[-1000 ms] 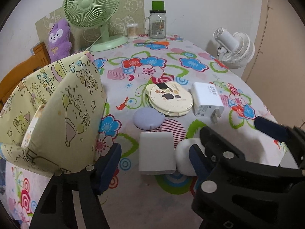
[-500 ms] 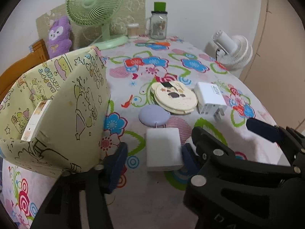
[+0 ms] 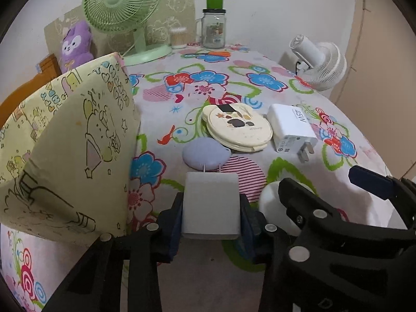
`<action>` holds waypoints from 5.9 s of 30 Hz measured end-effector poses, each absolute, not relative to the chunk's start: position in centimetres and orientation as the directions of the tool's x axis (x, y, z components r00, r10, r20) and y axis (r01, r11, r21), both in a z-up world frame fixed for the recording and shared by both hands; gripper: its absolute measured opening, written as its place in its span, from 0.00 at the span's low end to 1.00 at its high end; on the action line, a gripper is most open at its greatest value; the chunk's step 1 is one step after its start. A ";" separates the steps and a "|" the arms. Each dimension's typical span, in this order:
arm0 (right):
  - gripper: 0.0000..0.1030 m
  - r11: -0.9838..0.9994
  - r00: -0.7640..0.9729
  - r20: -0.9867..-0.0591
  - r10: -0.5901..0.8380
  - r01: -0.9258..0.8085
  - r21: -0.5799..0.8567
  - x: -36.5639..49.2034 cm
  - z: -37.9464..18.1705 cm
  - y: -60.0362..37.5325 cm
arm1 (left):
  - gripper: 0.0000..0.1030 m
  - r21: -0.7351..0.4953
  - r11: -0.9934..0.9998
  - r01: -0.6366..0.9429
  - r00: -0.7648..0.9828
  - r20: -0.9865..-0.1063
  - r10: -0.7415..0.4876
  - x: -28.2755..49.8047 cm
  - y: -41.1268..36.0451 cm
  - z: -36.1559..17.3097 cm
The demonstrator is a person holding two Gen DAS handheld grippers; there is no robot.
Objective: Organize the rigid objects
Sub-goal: 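Grasp the white oval object with the right tool, then carry the white square pad with the left tool while the right tool carries the white oval over the box, then lower the white pad into the box and open the left tool while the right tool releases the oval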
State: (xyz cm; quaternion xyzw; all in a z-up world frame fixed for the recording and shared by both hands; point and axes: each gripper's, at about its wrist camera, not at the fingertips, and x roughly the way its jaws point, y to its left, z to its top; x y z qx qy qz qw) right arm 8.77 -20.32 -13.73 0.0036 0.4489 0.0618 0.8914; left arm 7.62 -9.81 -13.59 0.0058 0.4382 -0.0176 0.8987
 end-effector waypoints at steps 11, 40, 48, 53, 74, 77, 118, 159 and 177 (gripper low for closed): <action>0.87 0.991 0.589 -0.801 0.108 -0.127 0.039 8.1 -14.4 -18.3 | 0.39 0.008 0.999 0.043 0.624 -0.781 -0.021 5.9 -8.6 -13.7; 0.57 0.992 0.606 -0.785 0.126 -0.096 0.085 9.2 -12.9 -19.7 | 0.38 -0.038 0.997 0.069 0.624 -0.778 -0.073 7.2 -10.1 -11.5; 0.57 0.991 0.628 -0.766 0.136 -0.094 0.100 9.6 -11.4 -20.4 | 0.38 -0.037 0.996 0.077 0.640 -0.764 -0.078 7.8 -10.9 -10.1; 0.57 0.990 0.645 -0.751 0.141 -0.094 0.105 9.4 -10.1 -20.6 | 0.38 -0.041 0.996 0.083 0.651 -0.754 -0.085 7.7 -11.0 -9.0; 0.57 0.991 0.704 -0.697 0.135 -0.095 0.095 7.4 -4.4 -19.4 | 0.38 -0.029 0.995 0.092 0.701 -0.708 -0.085 5.9 -9.9 -3.8; 0.57 0.991 0.709 -0.692 0.135 -0.097 0.094 7.2 -3.8 -19.0 | 0.38 -0.029 0.995 0.091 0.706 -0.703 -0.085 5.8 -9.4 -3.2; 0.57 0.974 0.714 -0.666 0.214 -0.209 0.089 8.2 -0.3 -8.6 | 0.38 -0.012 1.000 0.014 0.743 -0.669 -0.019 5.8 0.2 -0.1; 0.57 0.943 0.620 -0.738 0.265 -0.326 0.064 15.1 -4.9 0.3 | 0.39 -0.066 0.995 -0.072 0.641 -0.768 -0.005 11.5 8.3 -4.8; 0.81 0.947 0.639 -0.723 0.263 -0.316 0.065 14.5 -4.6 -1.3 | 0.80 -0.041 0.998 -0.053 0.651 -0.759 0.003 10.9 6.6 -4.4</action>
